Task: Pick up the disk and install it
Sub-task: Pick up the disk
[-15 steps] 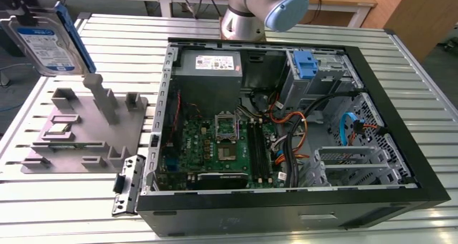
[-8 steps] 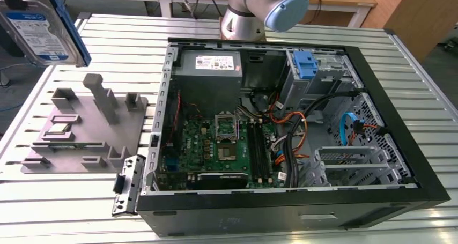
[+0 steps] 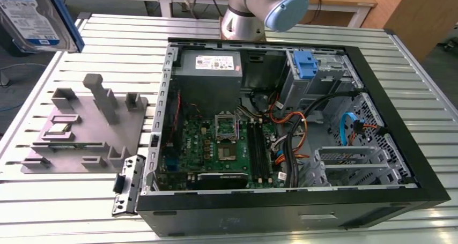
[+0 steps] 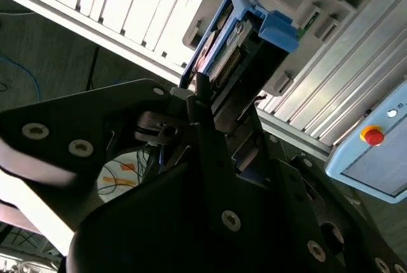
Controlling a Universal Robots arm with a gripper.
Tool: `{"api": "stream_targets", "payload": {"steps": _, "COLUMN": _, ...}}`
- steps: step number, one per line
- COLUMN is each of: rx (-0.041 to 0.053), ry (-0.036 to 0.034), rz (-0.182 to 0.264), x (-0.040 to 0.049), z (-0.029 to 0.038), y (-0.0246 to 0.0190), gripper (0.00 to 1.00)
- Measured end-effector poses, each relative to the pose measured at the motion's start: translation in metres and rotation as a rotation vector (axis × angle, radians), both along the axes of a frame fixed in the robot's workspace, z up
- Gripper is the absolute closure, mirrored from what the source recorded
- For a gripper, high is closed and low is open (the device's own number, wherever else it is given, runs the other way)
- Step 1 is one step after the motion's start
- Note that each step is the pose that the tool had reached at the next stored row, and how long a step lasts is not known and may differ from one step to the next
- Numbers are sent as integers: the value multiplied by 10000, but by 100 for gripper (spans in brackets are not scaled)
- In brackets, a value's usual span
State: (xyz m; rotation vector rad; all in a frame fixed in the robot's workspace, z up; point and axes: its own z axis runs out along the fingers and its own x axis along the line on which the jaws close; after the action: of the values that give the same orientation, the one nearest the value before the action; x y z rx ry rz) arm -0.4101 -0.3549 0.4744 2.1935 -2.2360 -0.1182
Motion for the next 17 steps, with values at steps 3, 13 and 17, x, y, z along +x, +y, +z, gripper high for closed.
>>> {"api": "stream_targets", "payload": {"steps": 3, "rx": 5, "ry": 1, "rz": 0, "x": 1, "z": 126, "y": 0, "gripper": 65}}
{"api": "stream_targets", "payload": {"steps": 13, "rx": 8, "ry": 0, "rz": 1, "x": 8, "z": 237, "y": 0, "gripper": 65}}
{"api": "stream_targets", "payload": {"steps": 17, "rx": 8, "ry": 1, "rz": 0, "x": 74, "z": 237, "y": 0, "gripper": 65}}
